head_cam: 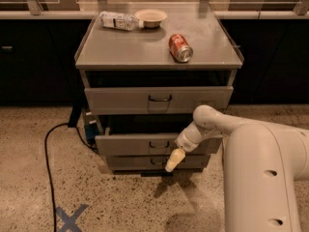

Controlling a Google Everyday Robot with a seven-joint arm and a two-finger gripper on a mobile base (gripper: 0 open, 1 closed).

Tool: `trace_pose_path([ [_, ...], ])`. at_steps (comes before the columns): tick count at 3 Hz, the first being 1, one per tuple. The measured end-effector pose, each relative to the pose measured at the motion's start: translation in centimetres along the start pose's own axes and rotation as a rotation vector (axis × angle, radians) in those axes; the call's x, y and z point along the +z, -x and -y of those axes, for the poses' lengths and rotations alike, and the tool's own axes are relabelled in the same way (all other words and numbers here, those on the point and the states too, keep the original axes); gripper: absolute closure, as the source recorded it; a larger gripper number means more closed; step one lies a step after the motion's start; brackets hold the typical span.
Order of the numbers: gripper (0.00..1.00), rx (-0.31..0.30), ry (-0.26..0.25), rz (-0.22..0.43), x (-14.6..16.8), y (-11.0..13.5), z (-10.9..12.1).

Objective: Close middle drawer

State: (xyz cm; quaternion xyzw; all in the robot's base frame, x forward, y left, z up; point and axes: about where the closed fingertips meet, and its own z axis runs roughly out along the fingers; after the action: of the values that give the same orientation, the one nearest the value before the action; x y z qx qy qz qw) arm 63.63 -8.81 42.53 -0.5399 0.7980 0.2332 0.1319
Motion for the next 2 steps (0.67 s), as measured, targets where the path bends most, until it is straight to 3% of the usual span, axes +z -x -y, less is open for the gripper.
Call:
trace_pose_path([
  [2, 0.0, 0.021, -0.07, 0.032, -1.2, 1.8, 6.1],
])
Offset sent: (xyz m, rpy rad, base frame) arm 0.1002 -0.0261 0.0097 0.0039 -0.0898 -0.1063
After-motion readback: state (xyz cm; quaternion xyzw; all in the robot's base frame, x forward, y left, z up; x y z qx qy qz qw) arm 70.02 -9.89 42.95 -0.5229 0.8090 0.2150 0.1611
